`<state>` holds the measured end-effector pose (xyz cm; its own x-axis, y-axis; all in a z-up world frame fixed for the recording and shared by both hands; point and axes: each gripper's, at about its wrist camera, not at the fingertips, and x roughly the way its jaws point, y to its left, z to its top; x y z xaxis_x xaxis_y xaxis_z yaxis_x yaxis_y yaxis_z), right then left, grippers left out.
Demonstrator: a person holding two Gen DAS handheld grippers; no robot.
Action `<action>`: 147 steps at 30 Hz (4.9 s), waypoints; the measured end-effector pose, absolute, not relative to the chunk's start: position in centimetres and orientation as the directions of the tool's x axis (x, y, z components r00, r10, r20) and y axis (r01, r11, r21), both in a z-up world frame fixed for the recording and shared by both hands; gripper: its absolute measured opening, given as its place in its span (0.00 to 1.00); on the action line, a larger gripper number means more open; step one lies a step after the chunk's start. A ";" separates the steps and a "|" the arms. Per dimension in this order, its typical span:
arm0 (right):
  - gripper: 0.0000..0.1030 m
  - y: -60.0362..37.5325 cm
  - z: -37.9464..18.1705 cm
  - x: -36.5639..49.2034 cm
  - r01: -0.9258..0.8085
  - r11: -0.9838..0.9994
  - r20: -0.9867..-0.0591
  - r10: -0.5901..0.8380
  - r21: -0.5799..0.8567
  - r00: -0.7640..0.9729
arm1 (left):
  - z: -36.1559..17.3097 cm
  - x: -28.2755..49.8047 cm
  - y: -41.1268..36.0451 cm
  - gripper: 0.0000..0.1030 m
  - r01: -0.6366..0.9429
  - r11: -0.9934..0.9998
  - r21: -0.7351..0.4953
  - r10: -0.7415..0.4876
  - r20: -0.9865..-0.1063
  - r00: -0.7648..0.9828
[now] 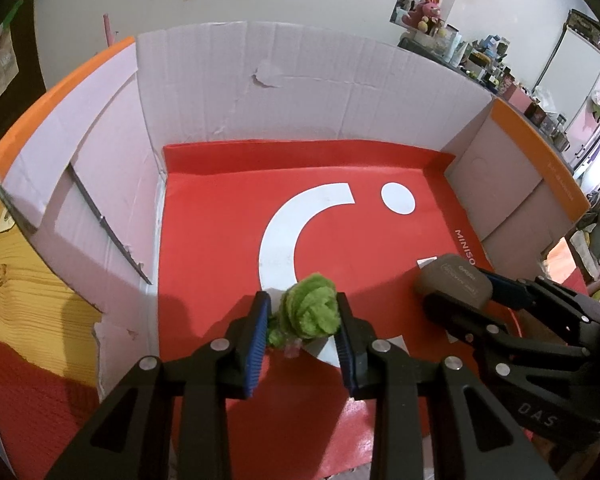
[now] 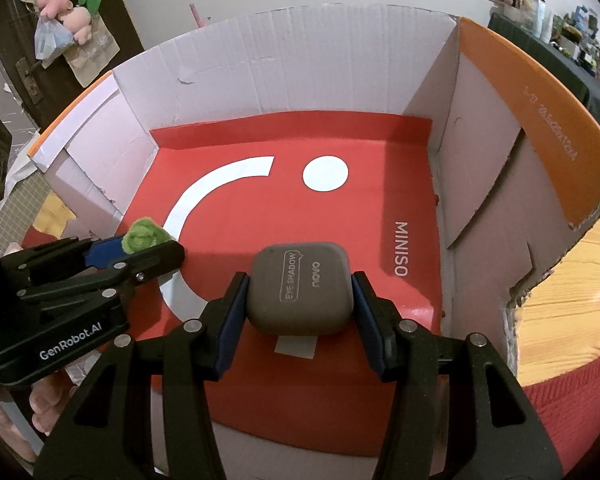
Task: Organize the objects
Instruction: 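Open both grippers to release the green ball and grey case in the box, then withdraw both grippers from the box back toward the remaining items, then grasp the navy blue bottle with the left gripper while the right grasps the clear plastic box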
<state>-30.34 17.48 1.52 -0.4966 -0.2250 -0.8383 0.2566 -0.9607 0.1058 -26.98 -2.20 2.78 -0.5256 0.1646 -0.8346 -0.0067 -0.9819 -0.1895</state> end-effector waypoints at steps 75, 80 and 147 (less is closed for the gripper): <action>0.94 17.7 7.9 -17.1 0.298 -0.950 -0.719 -0.270 0.091 -0.641 | 9.4 -14.4 -1.9 0.97 0.003 -0.997 -0.071 0.049 -0.715 -0.697; 0.94 17.6 7.7 -16.0 0.306 -0.948 -0.720 -0.274 0.090 -0.638 | 9.2 -13.3 -2.0 0.97 0.004 -0.996 -0.086 0.058 -0.716 -0.695; 0.68 17.2 0.1 -10.7 0.292 -0.954 -0.779 -0.232 0.066 -0.583 | 1.6 -6.9 -3.0 1.00 0.077 -0.989 -0.124 0.049 -0.779 -0.625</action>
<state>-10.67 17.19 0.06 -0.5830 -0.2325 -0.7785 0.2923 -0.9540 0.0660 -6.86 -2.98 1.63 -0.6247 0.0489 -0.7793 0.0770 -0.9893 -0.1238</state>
